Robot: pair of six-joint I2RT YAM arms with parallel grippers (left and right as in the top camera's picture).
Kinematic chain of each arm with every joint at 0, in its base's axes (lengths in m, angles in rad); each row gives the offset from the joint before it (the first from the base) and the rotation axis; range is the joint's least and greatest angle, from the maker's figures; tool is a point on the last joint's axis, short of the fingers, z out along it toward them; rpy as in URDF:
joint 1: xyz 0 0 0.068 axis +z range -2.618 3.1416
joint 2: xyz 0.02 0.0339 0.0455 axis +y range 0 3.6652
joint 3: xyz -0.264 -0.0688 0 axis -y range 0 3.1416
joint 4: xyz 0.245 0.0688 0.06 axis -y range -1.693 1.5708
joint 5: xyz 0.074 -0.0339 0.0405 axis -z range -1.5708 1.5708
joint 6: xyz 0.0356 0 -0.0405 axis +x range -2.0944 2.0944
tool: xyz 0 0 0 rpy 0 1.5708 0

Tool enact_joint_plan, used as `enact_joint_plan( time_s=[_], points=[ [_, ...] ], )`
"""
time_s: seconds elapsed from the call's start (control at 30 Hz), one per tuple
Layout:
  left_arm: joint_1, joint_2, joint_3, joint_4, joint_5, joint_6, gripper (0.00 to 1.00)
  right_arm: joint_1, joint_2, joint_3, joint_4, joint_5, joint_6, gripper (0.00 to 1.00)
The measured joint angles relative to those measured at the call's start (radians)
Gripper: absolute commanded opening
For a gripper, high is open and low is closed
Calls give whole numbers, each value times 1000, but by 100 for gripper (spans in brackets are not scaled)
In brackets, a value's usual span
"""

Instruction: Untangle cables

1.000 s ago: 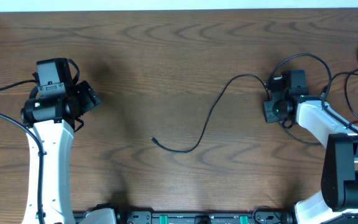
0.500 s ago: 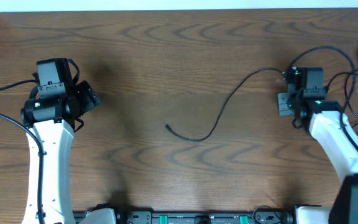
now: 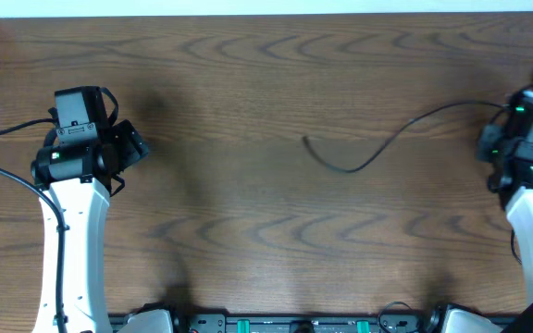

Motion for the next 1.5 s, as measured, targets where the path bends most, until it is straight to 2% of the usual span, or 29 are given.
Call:
enact_joint_plan(
  time_s=[0.17,0.73,1.03,1.43,1.47,1.5],
  points=[
    [0,0,0,0,0,0,92,-130,0,27,14,-9,0,1],
    [0,0,0,-6,0,0,92,-461,0,375,146,-196,25,1],
    [0,0,0,-8,0,0,92,-513,58,439,188,-277,63,1],
    [0,0,0,-8,0,0,92,-517,389,439,157,-304,71,1],
    [0,0,0,-8,0,0,92,-518,409,439,154,-304,71,5],
    [0,0,0,-8,0,0,92,-519,424,439,151,-306,75,32]
  ],
)
